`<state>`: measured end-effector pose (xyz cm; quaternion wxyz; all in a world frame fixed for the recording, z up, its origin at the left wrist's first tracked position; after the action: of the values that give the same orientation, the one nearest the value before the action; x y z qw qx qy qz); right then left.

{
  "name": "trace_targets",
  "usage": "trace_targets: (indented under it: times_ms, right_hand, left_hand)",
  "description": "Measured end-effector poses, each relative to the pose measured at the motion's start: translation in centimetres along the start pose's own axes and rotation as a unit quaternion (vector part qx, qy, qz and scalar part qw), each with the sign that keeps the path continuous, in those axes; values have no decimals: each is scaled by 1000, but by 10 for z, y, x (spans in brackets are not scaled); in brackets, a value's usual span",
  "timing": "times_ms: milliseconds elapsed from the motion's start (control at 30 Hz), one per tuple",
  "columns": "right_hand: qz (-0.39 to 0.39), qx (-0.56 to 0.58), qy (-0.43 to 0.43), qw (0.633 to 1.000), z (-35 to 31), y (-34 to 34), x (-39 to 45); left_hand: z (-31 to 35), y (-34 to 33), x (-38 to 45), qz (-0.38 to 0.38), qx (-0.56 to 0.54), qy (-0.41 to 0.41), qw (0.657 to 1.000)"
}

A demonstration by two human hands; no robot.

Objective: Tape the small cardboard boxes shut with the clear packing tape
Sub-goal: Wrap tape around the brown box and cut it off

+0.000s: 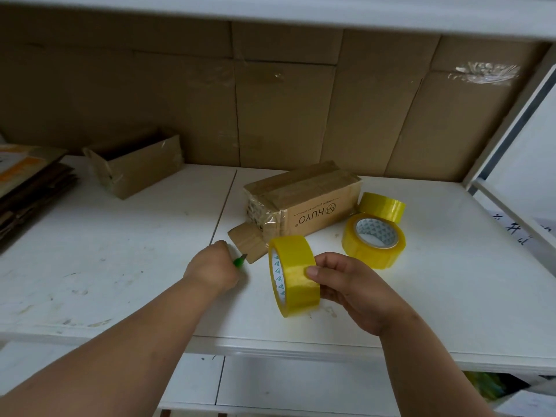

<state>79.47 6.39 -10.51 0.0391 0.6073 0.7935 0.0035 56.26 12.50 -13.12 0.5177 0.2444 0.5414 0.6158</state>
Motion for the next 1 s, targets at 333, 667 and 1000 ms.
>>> trace_targets:
  times_ms: [333, 667, 1000]
  right_hand:
    - [32, 10, 17, 999, -15, 12, 5]
    - [70, -185, 182, 963, -75, -16, 20]
    - [99, -395, 207, 890, -94, -7, 27]
  left_hand:
    - [8, 54, -16, -82, -501, 23, 861]
    - [72, 47, -51, -189, -588, 10, 787]
    - [52, 41, -51, -162, -579, 46, 798]
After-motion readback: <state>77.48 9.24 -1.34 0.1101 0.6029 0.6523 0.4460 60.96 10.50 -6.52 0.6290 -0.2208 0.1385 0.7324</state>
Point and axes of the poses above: each hand's wrist, its own x-axis towards the middle knuckle, its own y-axis out of the back of the hand, z = x × y, the point moved 8 cm from there along x, towards the middle knuckle, and after that the axes turned 11 degrees about y, right-handed, at the moved point
